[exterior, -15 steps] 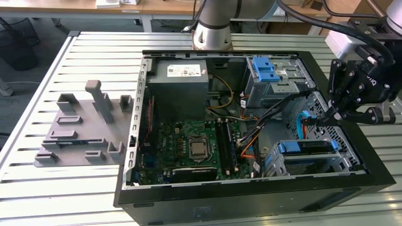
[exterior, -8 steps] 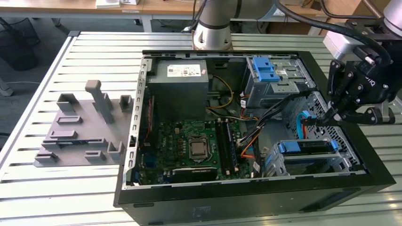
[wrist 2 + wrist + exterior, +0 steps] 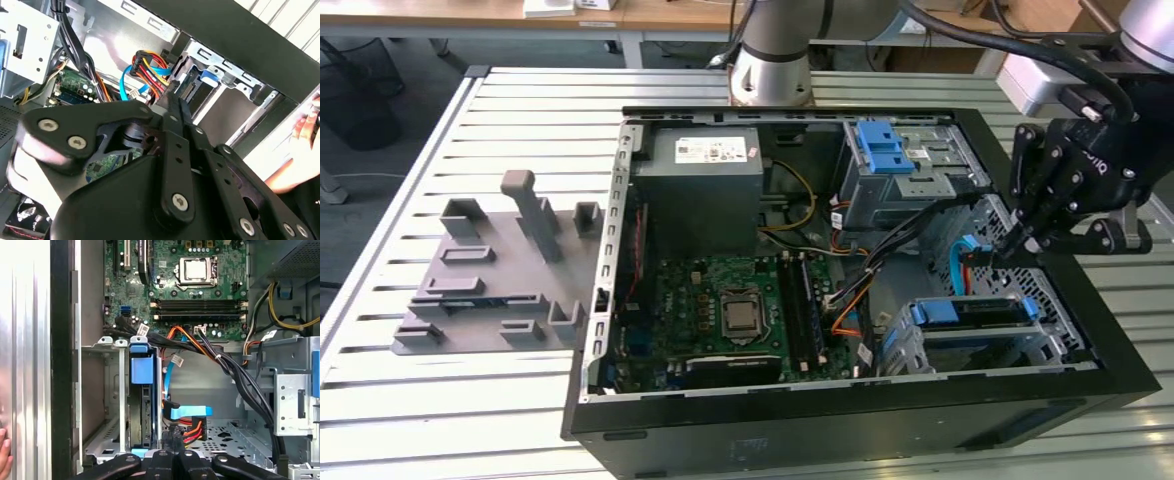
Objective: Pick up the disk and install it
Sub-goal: 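Insert the first disk wire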
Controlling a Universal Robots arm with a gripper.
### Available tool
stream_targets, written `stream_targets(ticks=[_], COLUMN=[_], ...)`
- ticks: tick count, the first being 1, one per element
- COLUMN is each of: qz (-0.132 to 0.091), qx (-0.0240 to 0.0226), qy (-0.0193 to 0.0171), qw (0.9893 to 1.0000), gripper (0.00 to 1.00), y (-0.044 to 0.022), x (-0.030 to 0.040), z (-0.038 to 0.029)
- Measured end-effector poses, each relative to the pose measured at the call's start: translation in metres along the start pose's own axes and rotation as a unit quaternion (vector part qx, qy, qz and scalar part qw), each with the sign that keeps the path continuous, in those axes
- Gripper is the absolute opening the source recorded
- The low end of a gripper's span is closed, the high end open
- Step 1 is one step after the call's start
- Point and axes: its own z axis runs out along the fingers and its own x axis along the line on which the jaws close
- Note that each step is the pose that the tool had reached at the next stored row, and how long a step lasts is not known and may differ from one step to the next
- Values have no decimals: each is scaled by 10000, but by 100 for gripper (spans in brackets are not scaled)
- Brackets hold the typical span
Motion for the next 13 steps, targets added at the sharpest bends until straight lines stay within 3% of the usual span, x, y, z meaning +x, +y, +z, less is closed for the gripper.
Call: stream_targets(ticks=[1, 2, 7, 8, 13], qz=[3, 6, 11, 12, 12], qx=[0, 0, 0, 0, 0], qy=[0, -1, 0, -1, 5], qw=[10000, 10000, 10000, 10000, 10000], gripper=[11, 18, 19, 25, 25], y=[0, 1, 1, 1, 2], x=[-9, -15, -39, -43, -75], z=[5, 11, 38, 41, 52])
